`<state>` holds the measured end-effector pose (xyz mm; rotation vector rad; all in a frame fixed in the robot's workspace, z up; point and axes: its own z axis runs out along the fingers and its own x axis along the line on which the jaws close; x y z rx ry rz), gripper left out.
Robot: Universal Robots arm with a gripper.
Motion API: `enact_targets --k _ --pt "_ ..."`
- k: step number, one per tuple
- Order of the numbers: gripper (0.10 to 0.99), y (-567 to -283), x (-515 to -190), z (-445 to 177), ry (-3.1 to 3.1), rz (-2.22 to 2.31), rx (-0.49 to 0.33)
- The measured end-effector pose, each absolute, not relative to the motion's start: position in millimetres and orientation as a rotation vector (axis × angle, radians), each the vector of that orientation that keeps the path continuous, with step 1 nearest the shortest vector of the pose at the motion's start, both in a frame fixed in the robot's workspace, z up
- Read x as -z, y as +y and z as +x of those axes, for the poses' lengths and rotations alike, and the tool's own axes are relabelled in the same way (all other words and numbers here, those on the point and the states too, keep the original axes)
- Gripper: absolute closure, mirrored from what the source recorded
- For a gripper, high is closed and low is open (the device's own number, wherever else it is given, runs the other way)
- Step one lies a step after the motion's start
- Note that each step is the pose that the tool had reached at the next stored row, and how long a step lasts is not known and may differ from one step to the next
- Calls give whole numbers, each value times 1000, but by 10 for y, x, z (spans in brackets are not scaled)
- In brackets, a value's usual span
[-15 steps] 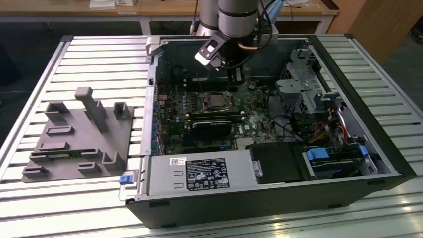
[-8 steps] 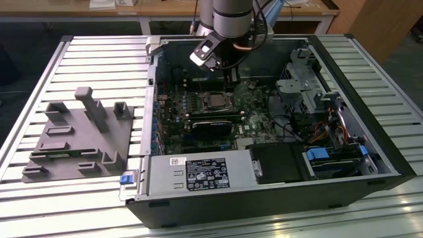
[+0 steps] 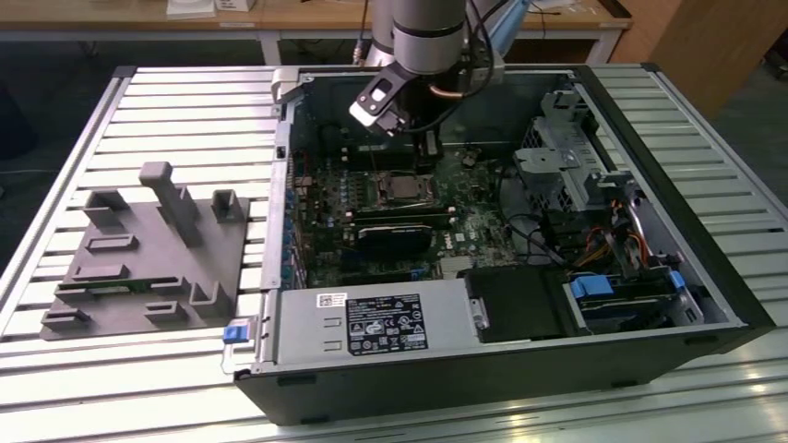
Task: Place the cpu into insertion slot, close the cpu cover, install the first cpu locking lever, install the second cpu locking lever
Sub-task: 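Close the cpu cover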
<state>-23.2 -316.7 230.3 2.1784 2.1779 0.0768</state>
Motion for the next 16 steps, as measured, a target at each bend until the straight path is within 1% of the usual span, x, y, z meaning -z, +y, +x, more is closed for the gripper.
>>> enact_targets --k 16 --pt "980 -3167 -2192 -442 2179 2179 -71"
